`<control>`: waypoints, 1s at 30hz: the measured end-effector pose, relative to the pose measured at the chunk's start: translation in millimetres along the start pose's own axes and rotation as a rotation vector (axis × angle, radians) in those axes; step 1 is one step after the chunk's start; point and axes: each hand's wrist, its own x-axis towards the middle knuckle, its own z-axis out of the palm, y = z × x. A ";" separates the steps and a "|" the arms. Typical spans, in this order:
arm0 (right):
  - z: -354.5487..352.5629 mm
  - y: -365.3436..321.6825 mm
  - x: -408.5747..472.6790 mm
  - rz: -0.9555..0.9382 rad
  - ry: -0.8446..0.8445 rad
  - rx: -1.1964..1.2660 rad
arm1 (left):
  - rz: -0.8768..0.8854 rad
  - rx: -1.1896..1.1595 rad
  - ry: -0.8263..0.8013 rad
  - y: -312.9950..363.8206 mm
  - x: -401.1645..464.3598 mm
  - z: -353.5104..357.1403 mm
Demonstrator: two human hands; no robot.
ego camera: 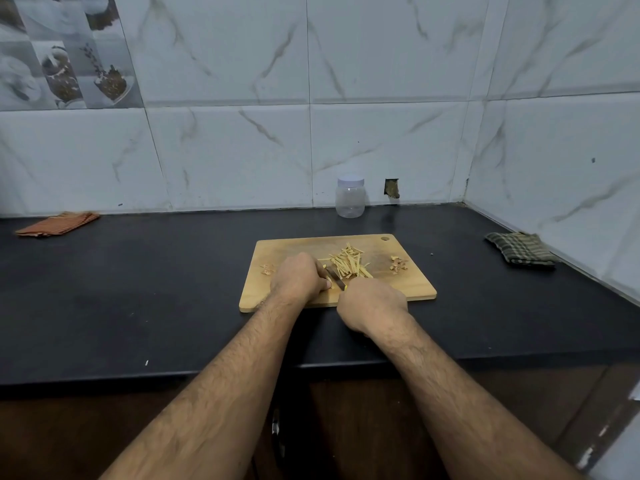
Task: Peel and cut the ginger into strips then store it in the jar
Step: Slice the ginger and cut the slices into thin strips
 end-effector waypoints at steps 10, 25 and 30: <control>5.9 -2.5 1.0 0.018 0.027 -0.034 | -0.021 -0.058 0.025 -7.8 -1.0 4.4; 4.6 -8.6 -1.6 0.024 0.027 -0.036 | -0.006 -0.054 0.000 -7.3 -0.2 3.9; 7.7 -12.8 -0.8 0.043 0.002 -0.058 | -0.013 -0.057 -0.004 -6.2 -0.5 3.5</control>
